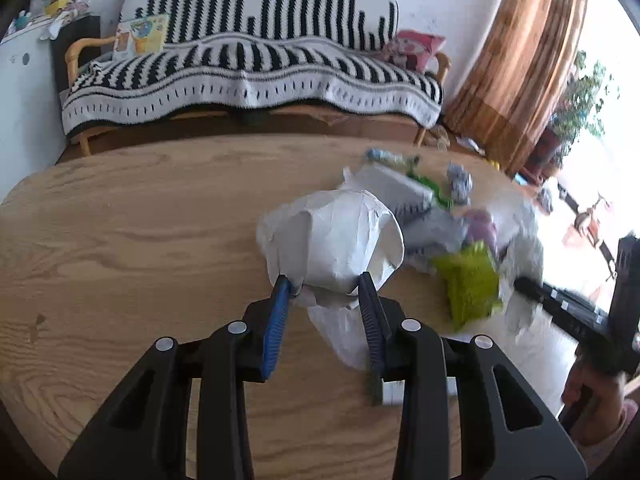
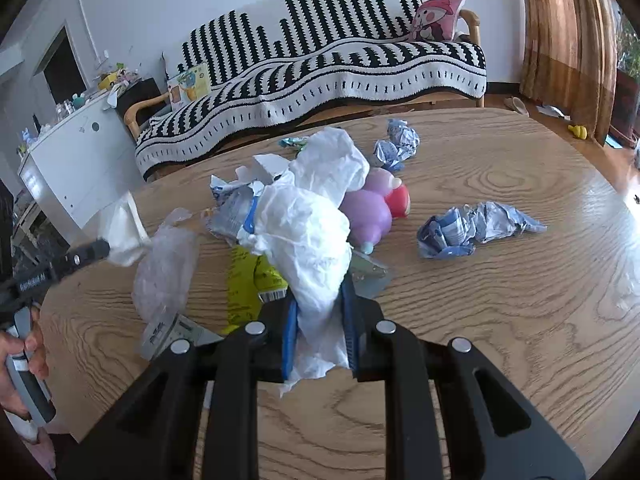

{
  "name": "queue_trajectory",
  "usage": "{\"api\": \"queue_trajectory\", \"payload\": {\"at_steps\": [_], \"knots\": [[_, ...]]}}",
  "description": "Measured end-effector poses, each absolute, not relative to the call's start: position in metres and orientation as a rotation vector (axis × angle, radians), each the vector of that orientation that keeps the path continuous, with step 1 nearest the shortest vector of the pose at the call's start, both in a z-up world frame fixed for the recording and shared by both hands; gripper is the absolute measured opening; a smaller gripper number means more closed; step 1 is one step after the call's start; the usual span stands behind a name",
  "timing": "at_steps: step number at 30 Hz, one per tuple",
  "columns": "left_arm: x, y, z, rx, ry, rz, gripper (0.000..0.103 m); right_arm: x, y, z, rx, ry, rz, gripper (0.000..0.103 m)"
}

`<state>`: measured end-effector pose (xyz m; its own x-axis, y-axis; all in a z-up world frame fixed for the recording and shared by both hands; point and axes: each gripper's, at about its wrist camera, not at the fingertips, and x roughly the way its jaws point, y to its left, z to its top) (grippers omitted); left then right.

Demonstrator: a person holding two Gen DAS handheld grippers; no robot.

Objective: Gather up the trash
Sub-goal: 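Grasp the white tissue with the right gripper while the left grasps the white paper bag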

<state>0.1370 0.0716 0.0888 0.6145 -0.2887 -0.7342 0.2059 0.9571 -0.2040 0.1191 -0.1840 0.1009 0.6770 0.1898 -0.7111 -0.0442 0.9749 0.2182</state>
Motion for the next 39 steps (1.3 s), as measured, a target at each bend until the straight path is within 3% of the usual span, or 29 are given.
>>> {"api": "queue_trajectory", "payload": {"at_steps": [5, 8, 9, 22, 25, 32, 34, 36, 39], "knots": [[0.130, 0.074, 0.072, -0.069, 0.922, -0.278, 0.039, 0.120, -0.189, 0.099, 0.203, 0.825, 0.126, 0.019], [0.124, 0.075, 0.069, -0.056, 0.920, -0.254, 0.074, 0.120, -0.187, 0.097, 0.209, 0.830, 0.134, 0.019], [0.123, 0.076, 0.070, -0.056, 0.909, -0.246, 0.079, 0.120, -0.186, 0.097, 0.209, 0.831, 0.137, 0.019], [0.135, 0.095, 0.065, -0.120, 0.939, -0.181, 0.082, 0.121, -0.187, 0.095, 0.212, 0.842, 0.153, 0.020], [0.132, 0.092, 0.071, -0.109, 0.911, -0.188, 0.091, 0.122, -0.188, 0.095, 0.210, 0.844, 0.156, 0.020], [0.142, 0.090, 0.049, -0.052, 0.986, -0.160, 0.090, 0.122, -0.186, 0.094, 0.215, 0.848, 0.165, 0.020], [0.142, 0.089, 0.046, -0.056, 1.000, -0.181, 0.085, 0.122, -0.186, 0.094, 0.215, 0.849, 0.167, 0.020], [0.142, 0.088, 0.044, -0.061, 1.006, -0.210, 0.060, 0.122, -0.186, 0.094, 0.213, 0.848, 0.166, 0.020], [0.140, 0.088, 0.046, -0.072, 1.005, -0.220, 0.057, 0.121, -0.187, 0.094, 0.211, 0.847, 0.163, 0.020]]}}
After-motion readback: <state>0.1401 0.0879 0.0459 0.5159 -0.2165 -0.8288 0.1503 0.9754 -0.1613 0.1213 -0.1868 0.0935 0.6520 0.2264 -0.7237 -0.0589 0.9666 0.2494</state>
